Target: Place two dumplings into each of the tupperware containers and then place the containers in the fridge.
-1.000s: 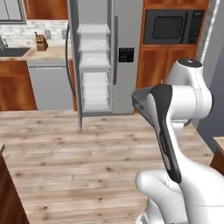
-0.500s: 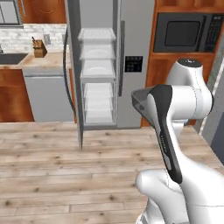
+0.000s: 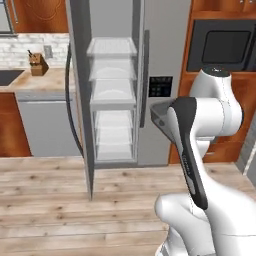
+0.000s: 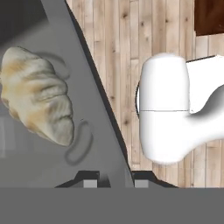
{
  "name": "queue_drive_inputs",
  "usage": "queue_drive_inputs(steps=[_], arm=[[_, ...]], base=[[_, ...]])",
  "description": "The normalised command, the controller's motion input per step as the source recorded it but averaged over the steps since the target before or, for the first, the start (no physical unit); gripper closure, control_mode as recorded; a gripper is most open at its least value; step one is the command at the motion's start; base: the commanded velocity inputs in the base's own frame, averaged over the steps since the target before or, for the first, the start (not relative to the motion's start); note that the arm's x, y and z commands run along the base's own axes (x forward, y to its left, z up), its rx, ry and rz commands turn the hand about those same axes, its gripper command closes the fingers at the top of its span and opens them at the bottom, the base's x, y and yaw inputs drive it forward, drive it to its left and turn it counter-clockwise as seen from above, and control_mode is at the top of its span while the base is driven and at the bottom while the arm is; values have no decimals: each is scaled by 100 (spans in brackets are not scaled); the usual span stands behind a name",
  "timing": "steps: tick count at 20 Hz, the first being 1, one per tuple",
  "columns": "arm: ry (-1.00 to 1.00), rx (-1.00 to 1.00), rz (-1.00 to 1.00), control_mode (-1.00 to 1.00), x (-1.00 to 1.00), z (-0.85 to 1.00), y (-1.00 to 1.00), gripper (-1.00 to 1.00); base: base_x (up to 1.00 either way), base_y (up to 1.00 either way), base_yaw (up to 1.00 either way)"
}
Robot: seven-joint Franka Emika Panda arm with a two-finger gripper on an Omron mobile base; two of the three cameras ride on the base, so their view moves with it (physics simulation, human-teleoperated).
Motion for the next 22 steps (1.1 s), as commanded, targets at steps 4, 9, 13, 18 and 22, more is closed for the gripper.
queue_drive_inputs(steps=[4,9,13,18,22], arm=[[0,0,0,100,0,0,0,100],[0,0,0,100,0,0,0,100],[0,0,0,100,0,0,0,100],[0,0,0,100,0,0,0,100],[0,0,0,100,0,0,0,100]], base=[[100,30,-8],[100,43,-18],[100,52,-36],[100,19,-27],[93,-1,-12]])
